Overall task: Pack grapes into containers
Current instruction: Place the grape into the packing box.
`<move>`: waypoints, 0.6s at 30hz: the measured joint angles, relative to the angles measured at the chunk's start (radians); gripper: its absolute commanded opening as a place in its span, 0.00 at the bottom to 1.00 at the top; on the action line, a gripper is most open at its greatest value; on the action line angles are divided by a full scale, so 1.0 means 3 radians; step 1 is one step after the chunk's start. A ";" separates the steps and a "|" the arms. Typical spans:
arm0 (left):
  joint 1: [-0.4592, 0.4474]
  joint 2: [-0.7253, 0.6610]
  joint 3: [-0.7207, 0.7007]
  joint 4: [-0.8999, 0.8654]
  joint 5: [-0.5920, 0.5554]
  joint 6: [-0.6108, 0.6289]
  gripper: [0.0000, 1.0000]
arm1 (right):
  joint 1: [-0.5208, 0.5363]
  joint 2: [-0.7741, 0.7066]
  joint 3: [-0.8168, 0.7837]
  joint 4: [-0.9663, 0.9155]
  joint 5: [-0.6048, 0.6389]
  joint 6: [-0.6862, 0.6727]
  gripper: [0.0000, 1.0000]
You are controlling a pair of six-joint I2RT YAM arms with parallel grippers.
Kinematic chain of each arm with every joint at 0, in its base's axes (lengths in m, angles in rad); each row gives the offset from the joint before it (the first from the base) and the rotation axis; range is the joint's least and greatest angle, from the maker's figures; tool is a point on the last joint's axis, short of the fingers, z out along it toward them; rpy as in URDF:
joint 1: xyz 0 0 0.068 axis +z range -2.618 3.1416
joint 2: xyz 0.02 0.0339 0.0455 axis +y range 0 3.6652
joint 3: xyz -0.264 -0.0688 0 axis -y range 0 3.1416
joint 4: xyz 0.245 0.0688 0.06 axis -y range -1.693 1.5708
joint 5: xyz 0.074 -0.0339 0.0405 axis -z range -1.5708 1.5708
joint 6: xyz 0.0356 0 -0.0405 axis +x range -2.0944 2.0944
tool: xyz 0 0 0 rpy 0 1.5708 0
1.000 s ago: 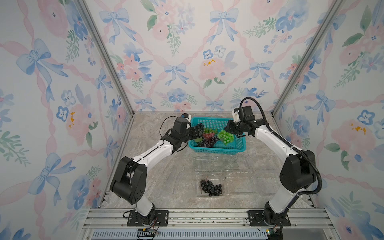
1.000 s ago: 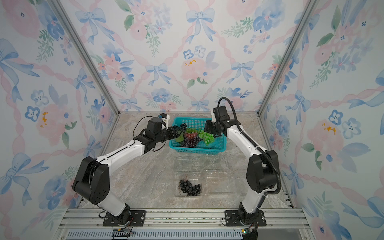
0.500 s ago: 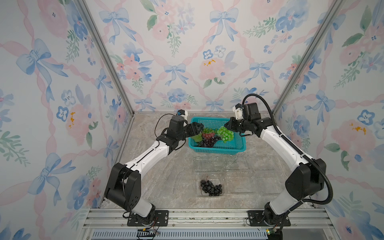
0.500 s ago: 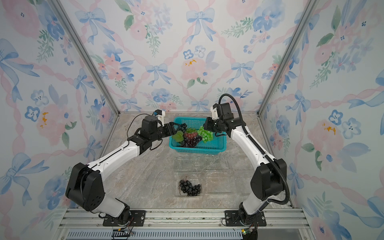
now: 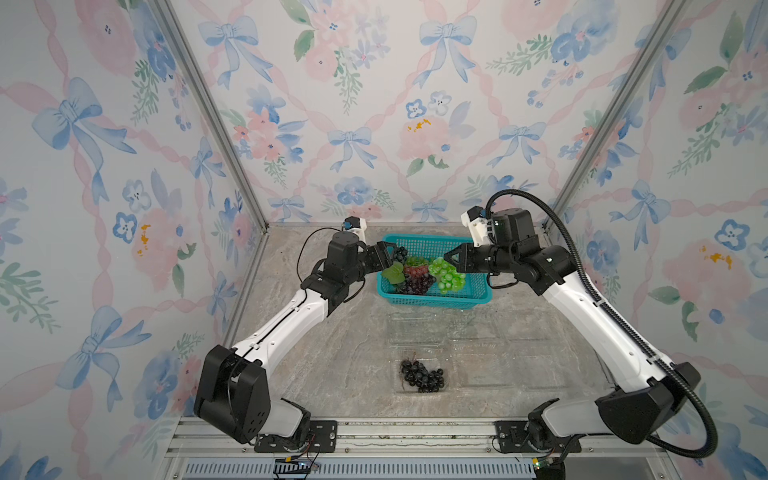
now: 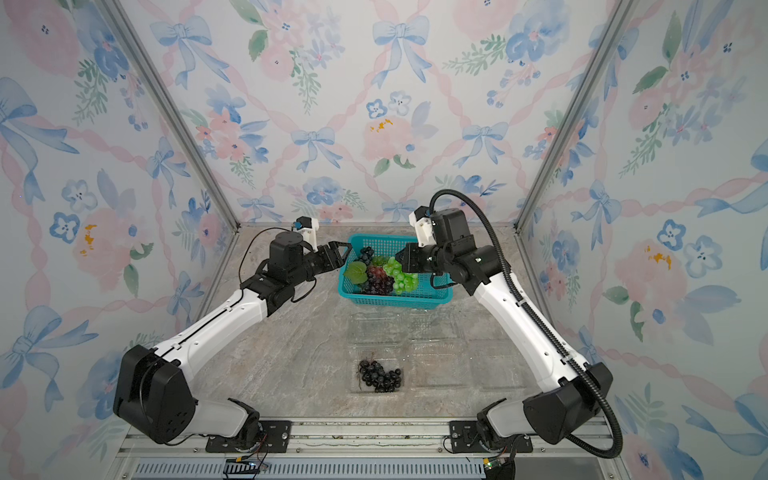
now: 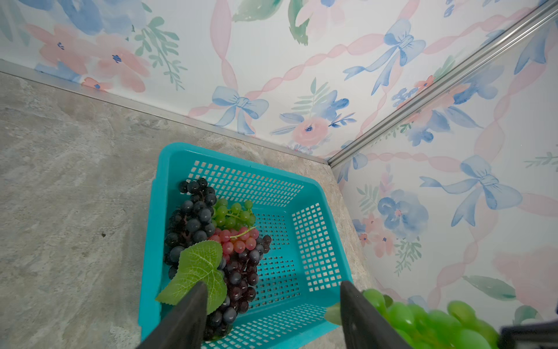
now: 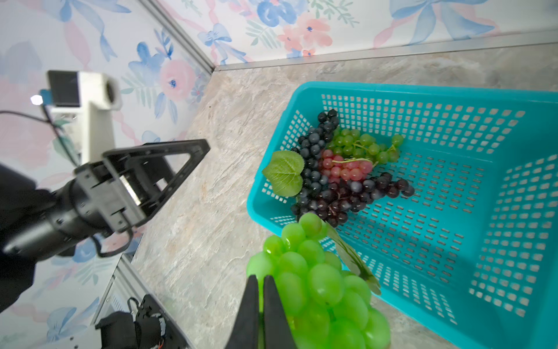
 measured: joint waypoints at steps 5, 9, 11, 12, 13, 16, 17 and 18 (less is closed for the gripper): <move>0.0003 -0.0123 -0.0103 -0.0005 -0.0017 -0.0003 0.71 | 0.0238 -0.0336 -0.0251 -0.0098 0.0010 -0.0048 0.00; 0.0003 -0.0238 -0.0183 -0.0003 -0.0017 -0.0003 0.71 | 0.0425 -0.0477 -0.0526 -0.0154 0.0038 -0.0057 0.00; 0.0003 -0.0304 -0.0247 0.0000 -0.0020 -0.0003 0.71 | 0.0548 -0.0528 -0.0692 -0.0159 0.0062 -0.0056 0.00; 0.0003 -0.0334 -0.0277 -0.0003 -0.0033 -0.0003 0.71 | 0.0608 -0.0547 -0.0769 -0.0159 0.0076 -0.0056 0.00; 0.0003 -0.0378 -0.0319 -0.0006 -0.0048 -0.0003 0.71 | 0.0674 -0.0565 -0.0848 -0.0158 0.0093 -0.0055 0.00; -0.0005 -0.0498 -0.0425 -0.0006 -0.0093 -0.0017 0.71 | 0.0842 -0.0617 -0.1047 -0.0148 0.0151 -0.0032 0.00; -0.0014 -0.0542 -0.0459 -0.0004 -0.0106 -0.0023 0.71 | 0.0893 -0.0635 -0.1104 -0.0134 0.0163 -0.0022 0.00; -0.0024 -0.0568 -0.0481 -0.0005 -0.0121 -0.0027 0.71 | 0.0944 -0.0655 -0.1158 -0.0112 0.0175 -0.0014 0.00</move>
